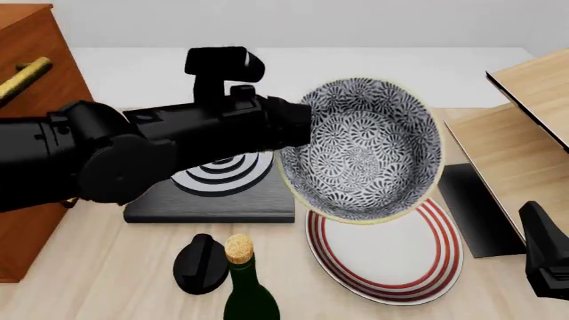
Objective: Pick up the akita bowl and put it on the plate.
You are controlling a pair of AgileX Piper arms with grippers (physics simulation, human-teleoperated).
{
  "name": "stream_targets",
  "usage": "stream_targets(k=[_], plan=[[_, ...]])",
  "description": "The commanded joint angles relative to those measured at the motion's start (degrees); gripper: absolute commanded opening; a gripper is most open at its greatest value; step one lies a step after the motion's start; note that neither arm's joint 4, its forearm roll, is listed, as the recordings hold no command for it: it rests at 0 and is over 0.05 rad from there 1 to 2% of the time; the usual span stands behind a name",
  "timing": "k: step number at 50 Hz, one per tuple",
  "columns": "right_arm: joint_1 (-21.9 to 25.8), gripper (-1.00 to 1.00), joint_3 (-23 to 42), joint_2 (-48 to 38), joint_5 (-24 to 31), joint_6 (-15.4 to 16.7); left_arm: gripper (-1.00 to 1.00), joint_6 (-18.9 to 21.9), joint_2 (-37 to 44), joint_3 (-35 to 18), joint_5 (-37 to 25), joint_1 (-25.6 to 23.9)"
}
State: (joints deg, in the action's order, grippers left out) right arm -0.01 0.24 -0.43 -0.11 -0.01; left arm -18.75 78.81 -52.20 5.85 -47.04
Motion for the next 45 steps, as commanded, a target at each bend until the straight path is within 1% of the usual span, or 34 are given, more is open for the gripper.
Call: stream_targets(k=[1,13,26,33,45], plan=[[0.0,1.0,0.0,0.0,0.0,0.0,-1.0,-0.6,1.3,0.7,2.1,-2.2],[0.0,1.0,0.0,0.0,0.0,0.0,-1.0,-1.6,2.8,1.9,4.5,-3.9],[0.0,1.0,0.0,0.0,0.0,0.0,-1.0,-1.9,4.8,0.9,4.7,-4.8],[0.0,1.0,0.0,0.0,0.0,0.0,-1.0,-2.3,5.5,1.4,5.5,-5.8],[0.0,1.0,0.0,0.0,0.0,0.0,-1.0,-2.8,7.2,1.1,6.4,-6.1]])
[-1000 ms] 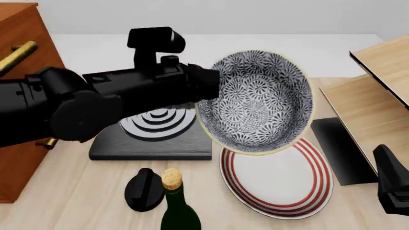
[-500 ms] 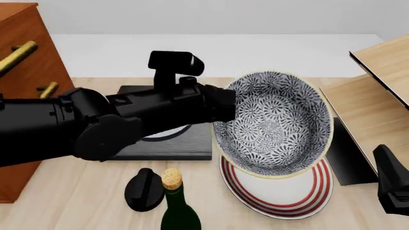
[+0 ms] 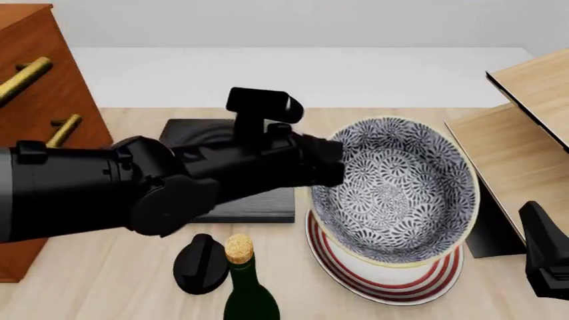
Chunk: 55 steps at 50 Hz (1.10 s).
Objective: Pick up the akita bowl and put it on the plate.
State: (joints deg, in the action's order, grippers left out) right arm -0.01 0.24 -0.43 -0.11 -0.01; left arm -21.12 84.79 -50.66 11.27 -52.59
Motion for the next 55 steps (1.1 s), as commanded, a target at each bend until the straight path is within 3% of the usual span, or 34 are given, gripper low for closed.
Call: stream_targets(k=[1,55], plan=[[0.0,1.0,0.0,0.0,0.0,0.0,-1.0,-0.3,1.5,-0.5,1.0,-0.6],[0.0,1.0,0.0,0.0,0.0,0.0,-1.0,-1.0,6.9,-2.5,1.9,-1.6]])
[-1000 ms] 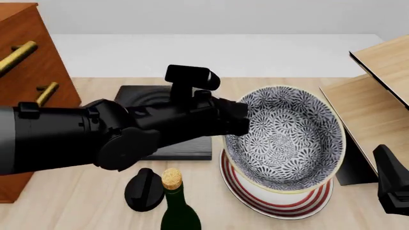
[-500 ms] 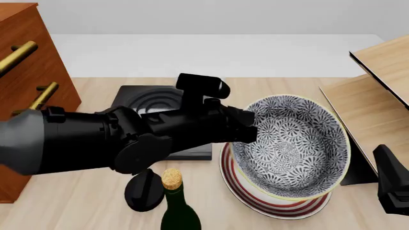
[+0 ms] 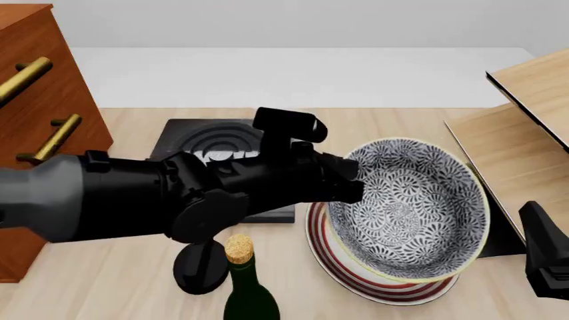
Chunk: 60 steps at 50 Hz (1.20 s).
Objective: Pick up the akita bowl and put it on the plate.
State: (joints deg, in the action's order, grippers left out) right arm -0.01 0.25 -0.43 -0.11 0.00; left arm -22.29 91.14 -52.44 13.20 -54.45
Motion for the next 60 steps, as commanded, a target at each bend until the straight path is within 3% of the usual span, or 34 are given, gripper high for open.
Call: stream_targets(k=[1,60], plan=[[0.0,1.0,0.0,0.0,0.0,0.0,-1.0,0.1,0.5,-0.7,0.0,0.3],[0.0,1.0,0.0,0.0,0.0,0.0,-1.0,-0.3,3.0,-0.1,0.5,0.2]])
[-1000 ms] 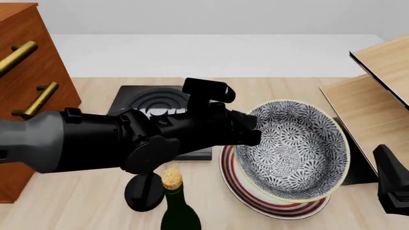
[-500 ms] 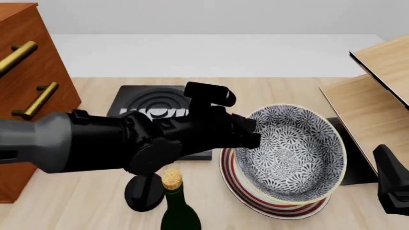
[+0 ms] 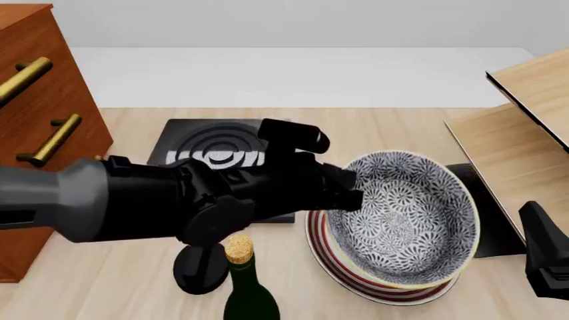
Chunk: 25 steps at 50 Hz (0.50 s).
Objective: Pick up the akita bowl and put it on the plate.
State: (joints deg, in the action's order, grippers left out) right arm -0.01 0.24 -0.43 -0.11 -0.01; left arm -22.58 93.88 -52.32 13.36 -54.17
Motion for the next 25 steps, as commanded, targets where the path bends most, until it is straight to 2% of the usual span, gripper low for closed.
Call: stream_targets(k=[1,25], plan=[[0.0,1.0,0.0,0.0,0.0,0.0,-1.0,-0.1,0.3,-0.2,0.3,-0.2],[0.0,1.0,0.0,0.0,0.0,0.0,-1.0,-0.7,1.7,0.2,1.6,0.2]])
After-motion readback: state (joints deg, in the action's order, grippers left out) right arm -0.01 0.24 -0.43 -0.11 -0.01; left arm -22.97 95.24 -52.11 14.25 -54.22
